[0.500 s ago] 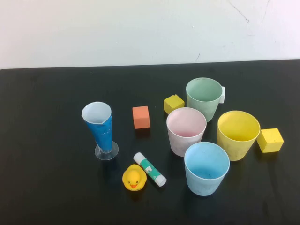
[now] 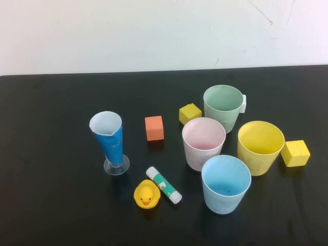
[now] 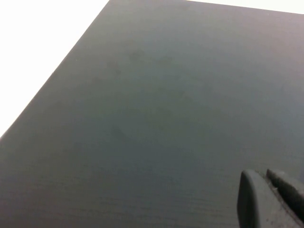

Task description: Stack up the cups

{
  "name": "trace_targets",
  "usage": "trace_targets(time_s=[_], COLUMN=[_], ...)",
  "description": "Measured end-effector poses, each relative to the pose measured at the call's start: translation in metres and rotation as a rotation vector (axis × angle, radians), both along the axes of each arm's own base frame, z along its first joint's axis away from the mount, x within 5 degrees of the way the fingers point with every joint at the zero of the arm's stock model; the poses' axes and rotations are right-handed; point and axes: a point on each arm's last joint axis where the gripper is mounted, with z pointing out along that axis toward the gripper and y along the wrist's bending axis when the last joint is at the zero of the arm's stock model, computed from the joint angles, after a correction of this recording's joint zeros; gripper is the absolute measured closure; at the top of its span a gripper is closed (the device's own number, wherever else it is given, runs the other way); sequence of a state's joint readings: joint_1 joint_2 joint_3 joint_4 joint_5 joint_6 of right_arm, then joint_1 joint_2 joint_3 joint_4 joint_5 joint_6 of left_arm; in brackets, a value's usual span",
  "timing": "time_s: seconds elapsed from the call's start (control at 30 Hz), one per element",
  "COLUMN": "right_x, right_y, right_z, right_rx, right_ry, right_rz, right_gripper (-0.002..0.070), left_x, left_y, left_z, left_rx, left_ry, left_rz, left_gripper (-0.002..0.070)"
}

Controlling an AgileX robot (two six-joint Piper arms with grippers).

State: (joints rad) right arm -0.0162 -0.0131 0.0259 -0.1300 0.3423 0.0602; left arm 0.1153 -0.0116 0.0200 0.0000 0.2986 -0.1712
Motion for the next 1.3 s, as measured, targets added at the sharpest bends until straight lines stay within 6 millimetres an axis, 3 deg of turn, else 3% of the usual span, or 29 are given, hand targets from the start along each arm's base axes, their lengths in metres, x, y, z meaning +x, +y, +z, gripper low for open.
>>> trace_targets(time_s=[0.7, 0.83, 0.97, 1.07, 1.17, 1.3], right_x=[0.0, 0.0, 0.0, 0.0, 0.001, 0.001], right_y=[0.0, 0.003, 0.011, 0.016, 0.017, 0.017], right_z=[0.0, 0.0, 0.001, 0.002, 0.004, 0.005], right_rx=[0.052, 0.211, 0.588, 0.799, 0.853, 0.855], right_ry=[-0.003, -0.013, -0.014, -0.004, -0.014, -0.025], right_rz=[-0.016, -0.034, -0.068, -0.08, -0.079, -0.074], right_gripper=[0.0612, 0.0612, 0.0612, 0.0612, 0.0612, 0.0612], left_x=[0.0, 0.0, 0.0, -0.001, -0.002, -0.003], left_y=[0.003, 0.003, 0.003, 0.006, 0.012, 0.015], left_z=[0.0, 0.0, 0.0, 0.001, 0.002, 0.003], left_rx=[0.091, 0.095, 0.101, 0.2, 0.399, 0.516], left_ry=[0.009, 0.01, 0.01, 0.022, 0.052, 0.076], left_rz=[0.007, 0.007, 0.007, 0.013, 0.028, 0.038], left_gripper=[0.0677, 0.0677, 0.0677, 0.0677, 0.0677, 0.0677])
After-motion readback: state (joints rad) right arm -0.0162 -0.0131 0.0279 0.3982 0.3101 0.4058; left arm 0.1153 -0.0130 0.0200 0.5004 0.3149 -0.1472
